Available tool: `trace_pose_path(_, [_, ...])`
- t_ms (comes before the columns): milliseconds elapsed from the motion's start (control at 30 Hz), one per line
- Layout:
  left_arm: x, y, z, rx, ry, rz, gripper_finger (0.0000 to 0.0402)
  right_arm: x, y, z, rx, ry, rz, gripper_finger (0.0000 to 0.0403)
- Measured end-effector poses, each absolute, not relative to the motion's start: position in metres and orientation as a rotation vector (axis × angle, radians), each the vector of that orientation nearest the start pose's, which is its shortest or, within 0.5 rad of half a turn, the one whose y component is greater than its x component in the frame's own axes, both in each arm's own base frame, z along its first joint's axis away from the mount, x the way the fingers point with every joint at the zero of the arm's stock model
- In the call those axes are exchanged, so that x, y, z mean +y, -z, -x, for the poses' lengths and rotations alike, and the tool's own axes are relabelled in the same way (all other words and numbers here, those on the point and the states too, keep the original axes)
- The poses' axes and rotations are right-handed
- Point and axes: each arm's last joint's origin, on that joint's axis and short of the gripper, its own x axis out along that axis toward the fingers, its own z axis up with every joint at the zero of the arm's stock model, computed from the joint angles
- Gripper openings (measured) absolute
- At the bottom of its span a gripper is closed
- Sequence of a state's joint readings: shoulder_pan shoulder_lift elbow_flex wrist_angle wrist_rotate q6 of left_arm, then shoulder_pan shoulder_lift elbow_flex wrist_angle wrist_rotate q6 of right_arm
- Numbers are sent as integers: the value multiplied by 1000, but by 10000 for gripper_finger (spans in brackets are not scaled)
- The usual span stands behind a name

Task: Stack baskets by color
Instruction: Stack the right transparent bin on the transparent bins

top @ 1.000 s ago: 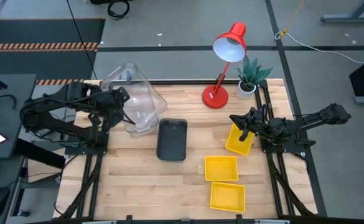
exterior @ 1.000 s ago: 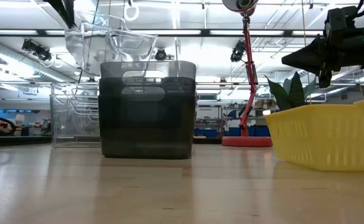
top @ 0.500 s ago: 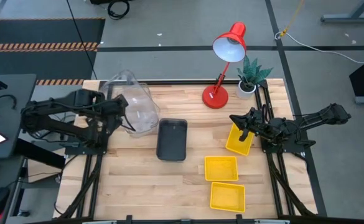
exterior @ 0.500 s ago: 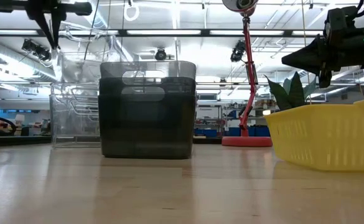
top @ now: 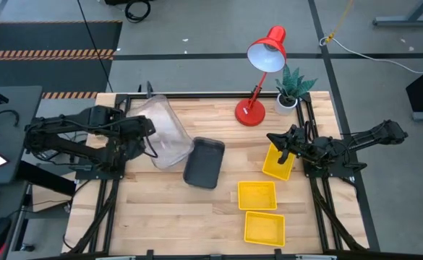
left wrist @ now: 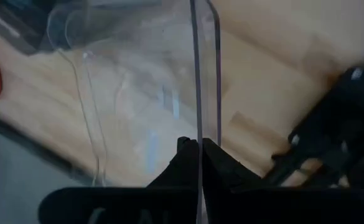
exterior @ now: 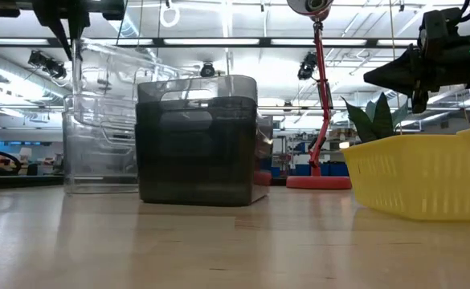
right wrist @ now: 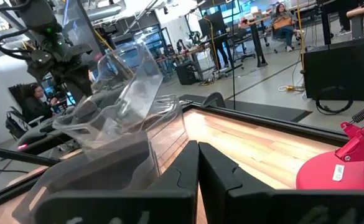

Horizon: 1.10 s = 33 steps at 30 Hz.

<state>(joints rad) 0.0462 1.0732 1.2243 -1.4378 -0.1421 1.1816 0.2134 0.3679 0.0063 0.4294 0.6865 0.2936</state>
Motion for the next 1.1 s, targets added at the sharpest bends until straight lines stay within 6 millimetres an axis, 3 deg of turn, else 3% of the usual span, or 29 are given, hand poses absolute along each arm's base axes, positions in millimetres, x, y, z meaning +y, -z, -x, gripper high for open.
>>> trace_pose_path(333, [-4,-335,-158,1085,737,-883,4,6,-174,-115,-131,461,-318,12])
trace_pose_path(600, [-18,-304,-163,1101,797,-792,13,6,-174,-115,-132,460,-318,12])
trace_pose_path(767, [-19,-283,-167,1145,729,-754,31,6,-174,-115,-131,461,-318,12])
trace_pose_path(933, [-18,-272,-167,1210,629,-707,63,6,-174,-115,-132,460,-319,12])
trace_pose_path(1100, [-18,-272,-171,1194,551,-630,130,6,-174,-115,-131,460,-318,12])
